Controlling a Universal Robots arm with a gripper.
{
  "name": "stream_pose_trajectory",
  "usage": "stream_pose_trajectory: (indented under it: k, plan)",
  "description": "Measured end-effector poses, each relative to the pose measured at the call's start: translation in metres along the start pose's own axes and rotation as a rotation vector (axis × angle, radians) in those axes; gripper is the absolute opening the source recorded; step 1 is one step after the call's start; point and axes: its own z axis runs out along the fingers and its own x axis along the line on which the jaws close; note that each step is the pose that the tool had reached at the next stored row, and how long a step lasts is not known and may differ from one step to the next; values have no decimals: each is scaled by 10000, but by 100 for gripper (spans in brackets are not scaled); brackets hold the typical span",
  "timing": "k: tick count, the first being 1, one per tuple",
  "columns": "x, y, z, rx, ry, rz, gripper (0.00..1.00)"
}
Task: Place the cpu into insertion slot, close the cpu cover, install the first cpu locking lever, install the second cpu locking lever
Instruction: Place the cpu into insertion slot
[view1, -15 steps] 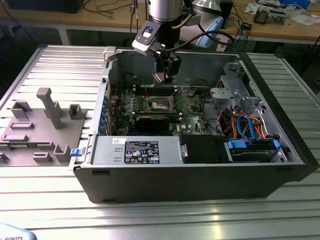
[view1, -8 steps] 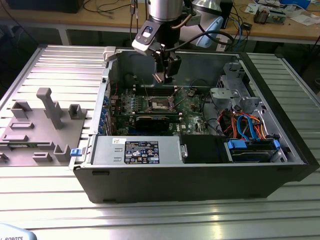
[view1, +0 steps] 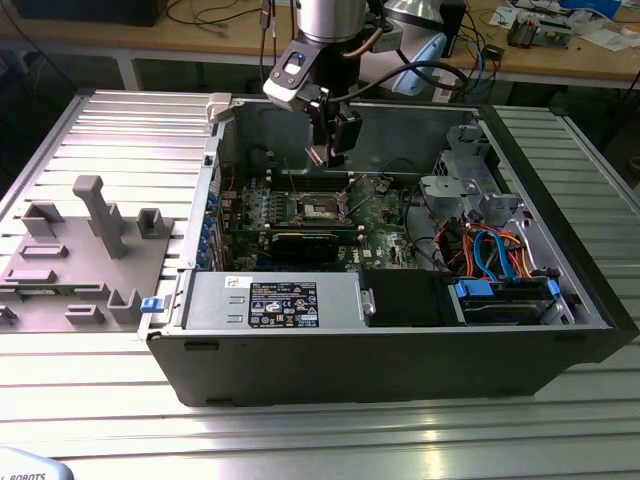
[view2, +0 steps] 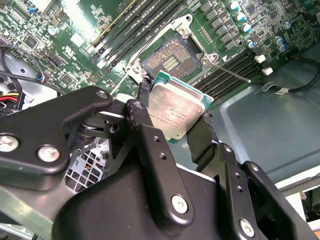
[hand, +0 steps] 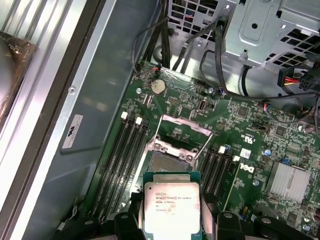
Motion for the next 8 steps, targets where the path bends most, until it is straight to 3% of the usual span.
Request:
stream_pose_trajectory:
  k: [8]
  plan:
    - [0,0,0,10,-37,140,54]
